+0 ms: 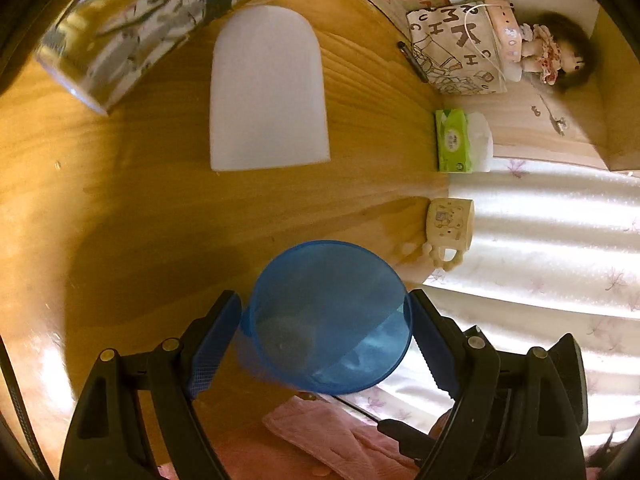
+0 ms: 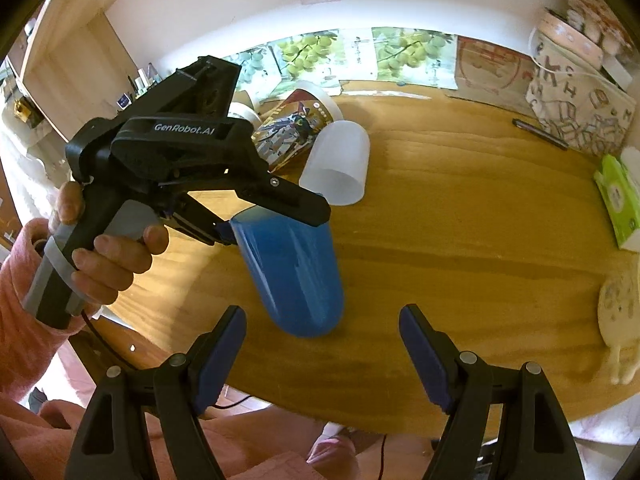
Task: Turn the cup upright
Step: 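Close the right tool on the blue cup while the left tool holds it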
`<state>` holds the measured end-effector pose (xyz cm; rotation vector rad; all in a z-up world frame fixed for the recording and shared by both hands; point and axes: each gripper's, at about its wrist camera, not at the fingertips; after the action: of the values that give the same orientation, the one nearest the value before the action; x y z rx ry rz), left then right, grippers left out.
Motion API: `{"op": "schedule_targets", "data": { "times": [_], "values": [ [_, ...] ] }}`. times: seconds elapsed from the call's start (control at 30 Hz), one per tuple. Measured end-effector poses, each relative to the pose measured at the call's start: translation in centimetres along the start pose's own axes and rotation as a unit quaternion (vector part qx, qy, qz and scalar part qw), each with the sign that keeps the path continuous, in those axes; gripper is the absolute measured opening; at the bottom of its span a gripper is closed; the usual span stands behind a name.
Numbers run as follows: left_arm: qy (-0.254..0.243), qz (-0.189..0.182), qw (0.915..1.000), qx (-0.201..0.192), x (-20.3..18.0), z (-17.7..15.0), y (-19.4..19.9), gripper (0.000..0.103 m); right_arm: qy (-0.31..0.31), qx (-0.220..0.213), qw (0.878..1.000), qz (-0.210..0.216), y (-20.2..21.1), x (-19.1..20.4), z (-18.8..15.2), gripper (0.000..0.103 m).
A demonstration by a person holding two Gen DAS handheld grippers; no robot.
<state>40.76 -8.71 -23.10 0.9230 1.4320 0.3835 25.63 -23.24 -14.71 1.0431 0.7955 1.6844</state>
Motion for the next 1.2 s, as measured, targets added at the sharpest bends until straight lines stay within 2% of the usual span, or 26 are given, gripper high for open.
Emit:
{"op": "schedule_targets", "data": {
  "times": [0.3,0.43,0.73,1.1,1.2],
  "values": [
    [-0.002,0.006,0.9999,0.011,1.4,1.8,0.2,0.085,-0.004,0.016,1.000,-0.006,-2.9,0.1,2.3,0.079],
    [-0.004,0.020,0.9997,0.017,2.0,2.2,0.1,0.085,-0.013,0.024,1.000,-0.008,-4.1,0.1,3.1,0.079],
    [-0.013,0.022,0.9994,0.023,2.9,2.9,0.3,0.085,-0.029,0.039,0.999,-0.013,-5.9,0.3,3.8,0.079],
    [-0.034,0.042,0.9980,0.034,3.1,3.1,0.1,0.085,-0.053,0.043,0.997,-0.028,-7.4,-0.1,4.4,0.079],
    [-0.039,0.046,0.9975,0.038,3.2,3.0,0.1,0.082,-0.059,0.042,0.997,-0.022,-7.6,-0.1,4.7,0.080]
  ]
}}
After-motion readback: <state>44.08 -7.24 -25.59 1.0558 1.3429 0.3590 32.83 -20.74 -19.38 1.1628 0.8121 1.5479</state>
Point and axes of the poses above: each gripper's, at about its wrist camera, not at the fingertips, and y roughly against the way its jaws point, x to its left, z to its top, and after that the axes turned 6 degrees about z, right-handed
